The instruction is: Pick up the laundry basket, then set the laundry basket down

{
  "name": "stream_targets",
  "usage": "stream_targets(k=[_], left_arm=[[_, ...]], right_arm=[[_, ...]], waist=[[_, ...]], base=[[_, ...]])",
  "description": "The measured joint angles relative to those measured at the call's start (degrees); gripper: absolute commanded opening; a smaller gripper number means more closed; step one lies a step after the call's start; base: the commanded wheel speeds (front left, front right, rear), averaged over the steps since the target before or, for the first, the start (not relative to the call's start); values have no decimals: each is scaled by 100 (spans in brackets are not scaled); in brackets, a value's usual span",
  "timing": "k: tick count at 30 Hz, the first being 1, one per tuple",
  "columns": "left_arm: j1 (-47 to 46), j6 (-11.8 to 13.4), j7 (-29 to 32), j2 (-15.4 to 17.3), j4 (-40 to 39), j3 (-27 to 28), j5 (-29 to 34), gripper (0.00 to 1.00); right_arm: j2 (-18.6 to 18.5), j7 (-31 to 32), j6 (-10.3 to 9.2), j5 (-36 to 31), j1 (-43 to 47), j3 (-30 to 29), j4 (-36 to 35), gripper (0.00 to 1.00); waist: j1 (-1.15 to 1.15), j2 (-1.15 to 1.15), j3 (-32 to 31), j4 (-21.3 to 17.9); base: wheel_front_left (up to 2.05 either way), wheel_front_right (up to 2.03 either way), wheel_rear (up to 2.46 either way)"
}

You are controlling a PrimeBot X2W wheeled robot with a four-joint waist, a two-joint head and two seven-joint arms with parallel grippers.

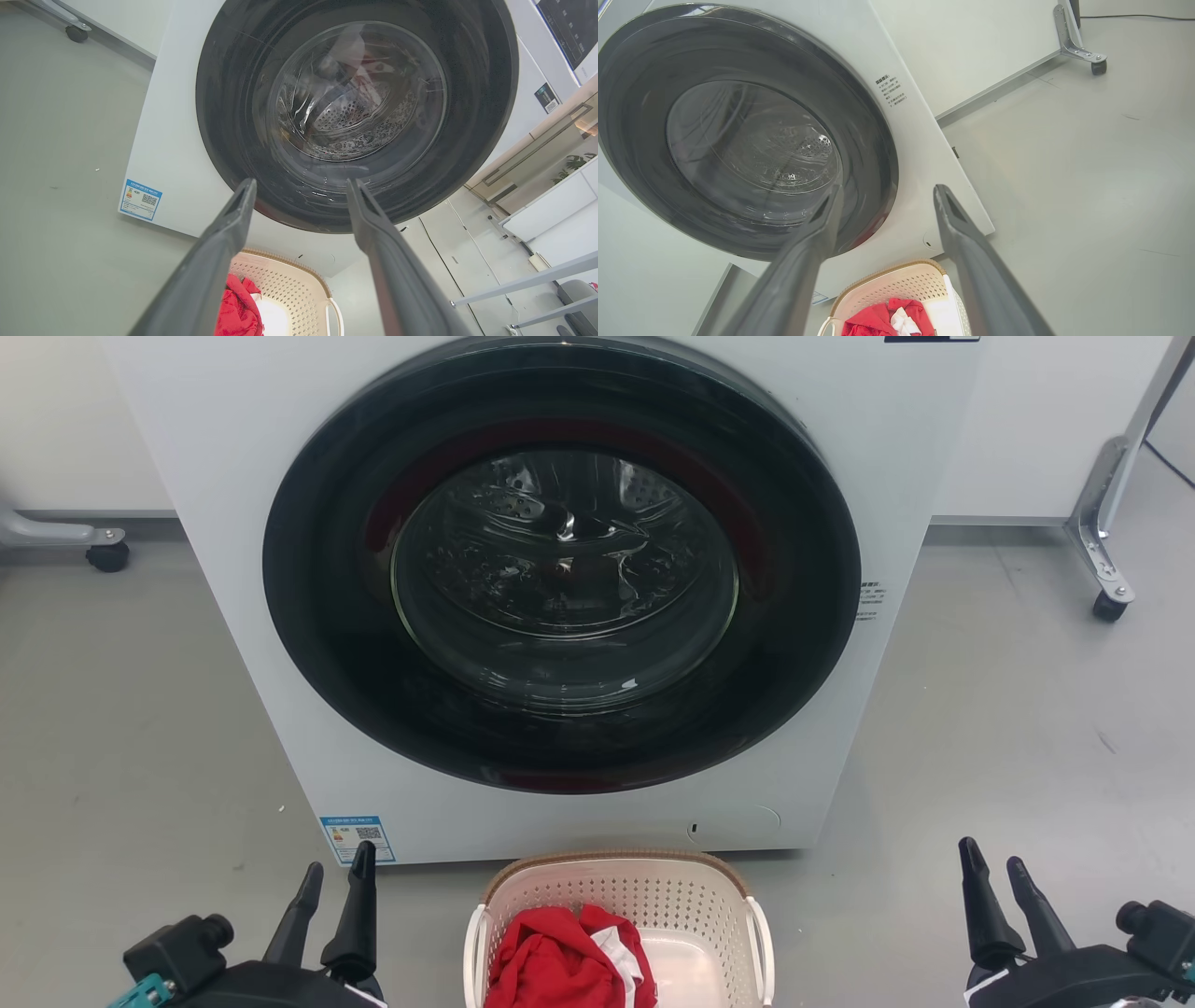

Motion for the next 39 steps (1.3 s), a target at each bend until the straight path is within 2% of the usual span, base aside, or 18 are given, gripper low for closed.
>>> stream_targets(k=[28, 34, 39], left_arm=[[3, 549, -587, 258, -64, -731, 2154, 100], [3, 643, -708, 286, -21, -860, 2538, 100], [5, 654, -708, 279, 52, -866, 2574, 100]], right_arm=[[-355, -595, -389, -2092, -194, 712, 282, 100], [-389, -713, -499, -2490, -194, 818, 350, 100], [-402, -713, -526, -2519, -193, 791, 416, 100]], waist=[[0, 0, 7, 30], [0, 0, 2, 46], [0, 0, 1, 52]], base=[[0, 0, 0], [0, 0, 0], [0, 0, 0]])
